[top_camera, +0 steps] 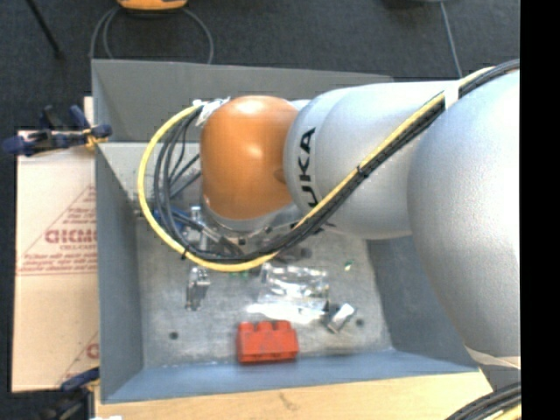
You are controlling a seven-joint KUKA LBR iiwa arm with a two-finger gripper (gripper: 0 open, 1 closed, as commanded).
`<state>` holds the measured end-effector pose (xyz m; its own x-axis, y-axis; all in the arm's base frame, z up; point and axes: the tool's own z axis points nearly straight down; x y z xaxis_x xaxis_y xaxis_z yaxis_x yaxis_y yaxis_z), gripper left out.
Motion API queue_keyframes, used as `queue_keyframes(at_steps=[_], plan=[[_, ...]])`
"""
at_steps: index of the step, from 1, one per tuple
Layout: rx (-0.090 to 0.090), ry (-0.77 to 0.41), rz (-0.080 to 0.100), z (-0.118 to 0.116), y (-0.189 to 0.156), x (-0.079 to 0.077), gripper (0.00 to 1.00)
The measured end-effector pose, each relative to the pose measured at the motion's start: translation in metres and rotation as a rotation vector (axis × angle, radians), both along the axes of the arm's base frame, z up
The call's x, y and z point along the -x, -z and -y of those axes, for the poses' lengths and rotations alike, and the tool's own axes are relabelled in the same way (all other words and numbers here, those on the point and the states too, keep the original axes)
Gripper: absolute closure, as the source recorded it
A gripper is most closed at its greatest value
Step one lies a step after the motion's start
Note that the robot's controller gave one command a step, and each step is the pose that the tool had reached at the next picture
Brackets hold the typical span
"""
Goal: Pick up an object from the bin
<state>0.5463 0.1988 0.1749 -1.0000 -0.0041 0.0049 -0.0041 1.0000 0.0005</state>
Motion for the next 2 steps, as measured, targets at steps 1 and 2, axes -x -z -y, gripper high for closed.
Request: queue_keyframes(at_steps=[1,2], plan=[[0.002,0.063,0.001,0.031,0.064,-0.015,0.0],[0.005,0.046,0.0,0.105,0.079,0.036,0.0]])
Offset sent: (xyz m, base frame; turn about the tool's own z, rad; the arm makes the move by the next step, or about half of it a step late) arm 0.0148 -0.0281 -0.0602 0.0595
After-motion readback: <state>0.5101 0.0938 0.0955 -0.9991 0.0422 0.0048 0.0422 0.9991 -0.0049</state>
